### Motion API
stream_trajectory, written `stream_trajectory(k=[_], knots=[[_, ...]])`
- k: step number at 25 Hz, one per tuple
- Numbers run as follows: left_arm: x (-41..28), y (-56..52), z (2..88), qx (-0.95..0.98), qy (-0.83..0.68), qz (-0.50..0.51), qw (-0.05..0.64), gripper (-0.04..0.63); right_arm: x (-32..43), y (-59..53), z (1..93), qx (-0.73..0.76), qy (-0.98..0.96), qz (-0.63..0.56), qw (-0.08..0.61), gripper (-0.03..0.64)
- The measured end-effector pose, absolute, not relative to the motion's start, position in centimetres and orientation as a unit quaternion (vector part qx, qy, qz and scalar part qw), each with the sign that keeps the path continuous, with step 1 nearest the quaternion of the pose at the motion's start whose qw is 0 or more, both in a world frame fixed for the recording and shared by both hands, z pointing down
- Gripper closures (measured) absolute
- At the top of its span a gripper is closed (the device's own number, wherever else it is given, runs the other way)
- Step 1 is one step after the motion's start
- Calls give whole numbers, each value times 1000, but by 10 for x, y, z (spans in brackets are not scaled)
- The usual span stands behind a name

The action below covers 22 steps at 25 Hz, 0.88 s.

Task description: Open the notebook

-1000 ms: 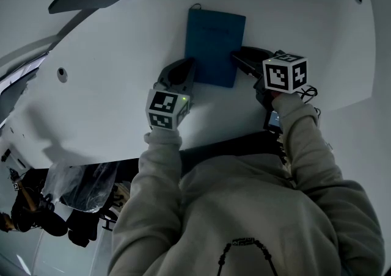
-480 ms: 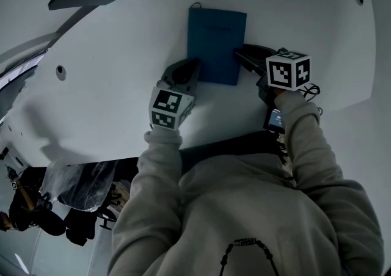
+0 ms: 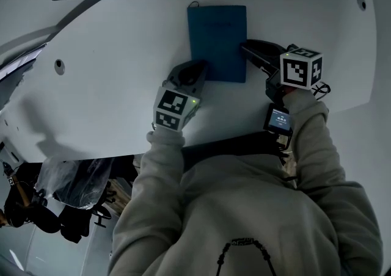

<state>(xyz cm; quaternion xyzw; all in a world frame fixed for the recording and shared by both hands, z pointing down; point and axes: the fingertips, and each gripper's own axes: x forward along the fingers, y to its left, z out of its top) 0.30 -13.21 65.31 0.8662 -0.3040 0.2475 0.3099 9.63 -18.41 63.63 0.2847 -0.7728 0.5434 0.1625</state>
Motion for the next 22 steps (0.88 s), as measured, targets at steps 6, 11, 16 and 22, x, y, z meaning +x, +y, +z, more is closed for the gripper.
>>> stream_trajectory(k=[6,11,16,22], knots=[[3,-130,652,866,-302,234,324,597,87,-186,615,257,-785,552,116,535],[-1,-128,654,862,-306,221,337,597,82,-185,603,231,-794,556,84,543],[-7,-126,649,856,-323,203,349,597,71,-184,586,216,-805,548,73,543],[-22,-118,640,851,-342,195,347,597,53,-185,562,199,-822,530,54,545]])
